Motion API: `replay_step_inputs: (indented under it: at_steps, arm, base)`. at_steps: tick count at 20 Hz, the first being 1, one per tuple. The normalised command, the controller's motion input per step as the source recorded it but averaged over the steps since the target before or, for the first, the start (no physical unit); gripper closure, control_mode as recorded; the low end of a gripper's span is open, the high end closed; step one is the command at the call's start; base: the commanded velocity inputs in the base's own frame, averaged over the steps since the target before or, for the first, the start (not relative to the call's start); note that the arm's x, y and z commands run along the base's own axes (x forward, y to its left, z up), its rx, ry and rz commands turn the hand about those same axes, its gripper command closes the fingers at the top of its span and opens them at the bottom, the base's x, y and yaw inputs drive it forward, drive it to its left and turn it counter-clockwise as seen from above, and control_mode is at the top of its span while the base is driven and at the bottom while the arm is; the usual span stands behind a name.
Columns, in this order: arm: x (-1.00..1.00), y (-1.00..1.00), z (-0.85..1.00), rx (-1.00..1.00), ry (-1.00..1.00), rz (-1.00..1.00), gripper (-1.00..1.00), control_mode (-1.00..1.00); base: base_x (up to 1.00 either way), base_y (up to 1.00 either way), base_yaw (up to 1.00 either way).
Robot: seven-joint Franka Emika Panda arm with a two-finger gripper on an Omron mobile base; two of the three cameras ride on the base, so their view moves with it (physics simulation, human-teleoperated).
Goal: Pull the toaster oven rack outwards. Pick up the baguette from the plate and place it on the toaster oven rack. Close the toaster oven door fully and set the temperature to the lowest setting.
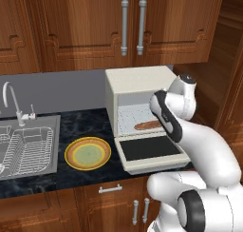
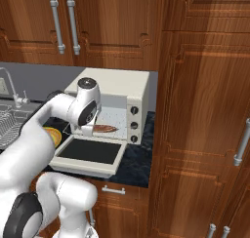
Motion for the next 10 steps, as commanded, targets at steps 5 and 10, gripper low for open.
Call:
replay_step_inputs:
  at_steps: [5, 10]
  arm:
    - [-0.63, 0.0, 0.39, -0.02, -0.03, 0.18, -1.0, -1.0]
    - [-0.65, -0.02, 0.34, -0.04, -0.16, 0.38, -1.0, -1.0]
  base:
    - [0.0, 0.0, 0.0]
    - [0.0, 0.0, 0.0]
